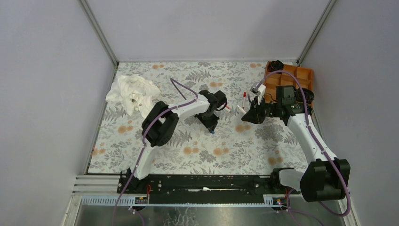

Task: Insert the pens into the pen caps
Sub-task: Insert the pen cap onto the pen.

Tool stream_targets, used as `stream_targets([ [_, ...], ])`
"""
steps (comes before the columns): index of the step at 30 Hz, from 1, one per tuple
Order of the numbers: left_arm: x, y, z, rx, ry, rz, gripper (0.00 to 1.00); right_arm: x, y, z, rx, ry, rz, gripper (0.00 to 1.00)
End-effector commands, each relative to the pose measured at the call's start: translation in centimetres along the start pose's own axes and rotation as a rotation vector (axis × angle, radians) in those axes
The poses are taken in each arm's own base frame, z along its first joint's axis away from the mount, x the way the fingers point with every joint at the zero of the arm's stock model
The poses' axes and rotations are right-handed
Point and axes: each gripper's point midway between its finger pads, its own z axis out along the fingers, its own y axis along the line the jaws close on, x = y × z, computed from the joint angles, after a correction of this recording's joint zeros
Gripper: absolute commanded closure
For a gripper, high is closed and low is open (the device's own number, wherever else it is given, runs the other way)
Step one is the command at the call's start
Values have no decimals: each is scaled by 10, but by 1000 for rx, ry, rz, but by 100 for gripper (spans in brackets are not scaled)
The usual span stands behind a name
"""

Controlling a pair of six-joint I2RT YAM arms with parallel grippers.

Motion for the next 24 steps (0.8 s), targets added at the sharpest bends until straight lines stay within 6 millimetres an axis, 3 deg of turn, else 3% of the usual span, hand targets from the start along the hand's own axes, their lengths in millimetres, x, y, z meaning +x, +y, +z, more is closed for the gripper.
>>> stream_targets([
  [1, -15, 14, 4, -42, -28, 145, 89, -6, 8, -5, -23, -32, -24, 100],
  [14, -41, 69, 13, -164, -26, 580, 90, -7, 9, -7, -23, -41, -19, 100],
  [18, -42, 86, 19, -232, -10, 605, 87, -9, 9, -8, -20, -47, -19, 100],
  [24, -38, 88, 20, -232, 13, 602, 81, -9, 11, -8, -23, -51, -15, 100],
])
